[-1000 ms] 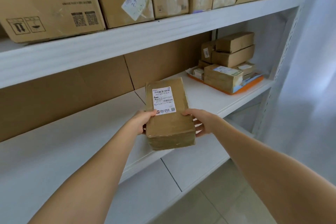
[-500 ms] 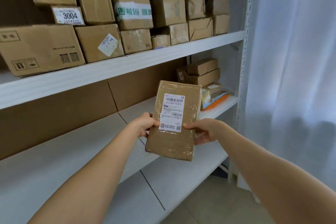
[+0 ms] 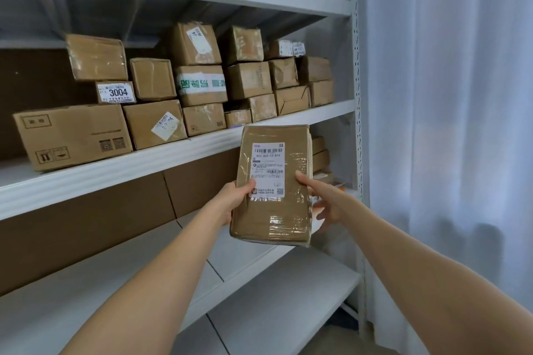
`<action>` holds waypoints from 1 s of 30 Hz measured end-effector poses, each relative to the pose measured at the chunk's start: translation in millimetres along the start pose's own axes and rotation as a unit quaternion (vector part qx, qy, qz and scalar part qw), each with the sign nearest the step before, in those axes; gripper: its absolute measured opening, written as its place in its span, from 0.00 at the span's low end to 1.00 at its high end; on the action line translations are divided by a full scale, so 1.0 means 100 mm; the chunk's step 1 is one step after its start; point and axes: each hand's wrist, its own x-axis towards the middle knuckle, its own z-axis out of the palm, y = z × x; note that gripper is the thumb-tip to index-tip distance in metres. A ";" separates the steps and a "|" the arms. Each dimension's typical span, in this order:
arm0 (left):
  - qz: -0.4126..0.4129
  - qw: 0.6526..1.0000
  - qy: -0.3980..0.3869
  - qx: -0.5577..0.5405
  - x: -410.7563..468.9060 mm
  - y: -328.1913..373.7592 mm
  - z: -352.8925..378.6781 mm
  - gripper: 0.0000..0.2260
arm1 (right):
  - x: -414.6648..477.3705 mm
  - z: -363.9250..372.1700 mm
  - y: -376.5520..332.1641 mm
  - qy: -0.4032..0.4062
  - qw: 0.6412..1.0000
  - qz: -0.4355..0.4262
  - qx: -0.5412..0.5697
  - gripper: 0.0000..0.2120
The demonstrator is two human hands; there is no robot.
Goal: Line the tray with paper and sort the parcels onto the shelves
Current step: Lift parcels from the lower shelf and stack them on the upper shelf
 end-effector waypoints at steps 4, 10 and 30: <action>0.003 0.999 0.022 -0.029 0.04 0.05 0.00 0.20 | 0.00 -0.08 -0.06 0.013 1.000 -0.009 0.022 0.48; -0.002 0.998 0.041 -0.053 0.07 0.19 0.06 0.19 | 0.13 -0.07 -0.13 0.061 0.988 -0.037 0.136 0.52; 0.165 0.961 0.213 -0.055 -1.10 1.27 -0.75 0.21 | -0.38 0.78 -1.20 -0.052 0.938 -0.249 0.236 0.26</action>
